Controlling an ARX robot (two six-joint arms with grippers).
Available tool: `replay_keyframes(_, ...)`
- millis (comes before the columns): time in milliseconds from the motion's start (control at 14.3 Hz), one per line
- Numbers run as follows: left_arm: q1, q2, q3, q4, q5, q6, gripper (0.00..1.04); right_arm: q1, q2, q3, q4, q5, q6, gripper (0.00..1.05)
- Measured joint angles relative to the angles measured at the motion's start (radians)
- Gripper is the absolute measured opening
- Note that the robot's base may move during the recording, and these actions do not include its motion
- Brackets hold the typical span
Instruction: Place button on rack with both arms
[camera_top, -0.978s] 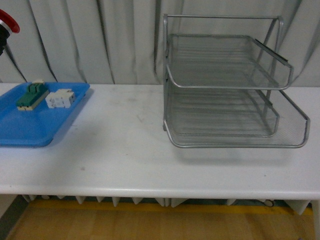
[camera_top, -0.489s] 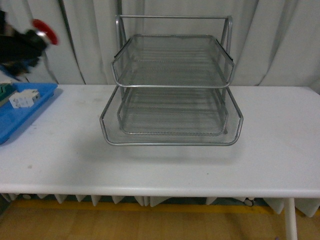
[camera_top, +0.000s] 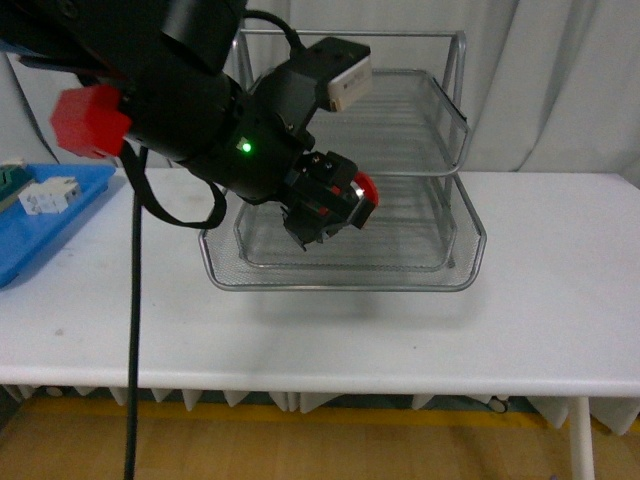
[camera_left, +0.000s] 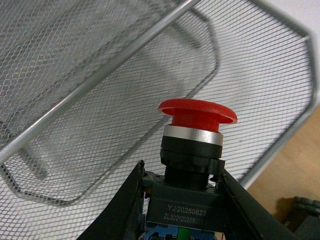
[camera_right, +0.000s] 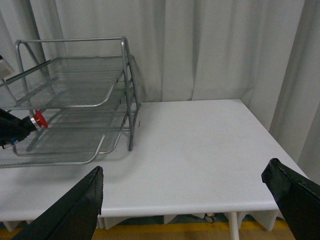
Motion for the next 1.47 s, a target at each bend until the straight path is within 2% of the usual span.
replay_keyframes(210, 0.013, 0.138, 0.109, -0.034, -0.036, 0.014, 0.36, 0.000, 0.000, 0.000, 0.000, 0.000, 0.000, 0.98)
replay_keyframes(349, 0.014, 0.149, 0.113, -0.011, -0.042, 0.012, 0.58, 0.000, 0.000, 0.000, 0.000, 0.000, 0.000, 0.98)
replay_keyframes(419, 0.021, 0.116, 0.087, -0.005, -0.010, 0.002, 0.68, 0.000, 0.000, 0.000, 0.000, 0.000, 0.000, 0.98)
replay_keyframes(489, 0.029, 0.053, 0.030, 0.002, 0.036, -0.010, 0.79, 0.000, 0.000, 0.000, 0.000, 0.000, 0.000, 0.98)
replay_keyframes(629, 0.074, -0.151, -0.127, 0.118, 0.172, -0.037, 1.00, 0.000, 0.000, 0.000, 0.000, 0.000, 0.000, 0.98)
replay_keyframes(698, 0.141, -0.303, -0.237, 0.250, 0.262, -0.072, 0.97, 0.000, 0.000, 0.000, 0.000, 0.000, 0.000, 0.98)
replay_keyframes(768, 0.163, -0.431, -0.357, 0.480, 0.074, -0.144, 0.89, 0.000, 0.000, 0.000, 0.000, 0.000, 0.000, 0.98)
replay_keyframes(838, 0.186, -0.539, -0.484, 0.686, -0.179, -0.235, 0.77, 0.000, 0.000, 0.000, 0.000, 0.000, 0.000, 0.98)
replay_keyframes(908, 0.200, -0.598, -0.606, 0.808, -0.345, -0.287, 0.64, 0.000, 0.000, 0.000, 0.000, -0.001, 0.000, 0.98)
replay_keyframes(978, 0.215, -0.616, -0.718, 0.857, -0.402, -0.317, 0.51, 0.000, 0.000, 0.000, 0.000, -0.001, 0.000, 0.98)
replay_keyframes(1257, 0.277, -0.804, -0.966, 0.925, -0.359, -0.349, 0.01, 0.000, 0.000, 0.000, 0.000, 0.000, 0.000, 0.98)
replay_keyframes(1467, 0.307, -0.925, -1.106, 0.901, -0.322, -0.350, 0.02, 0.000, 0.000, 0.000, 0.000, 0.000, 0.000, 0.98)
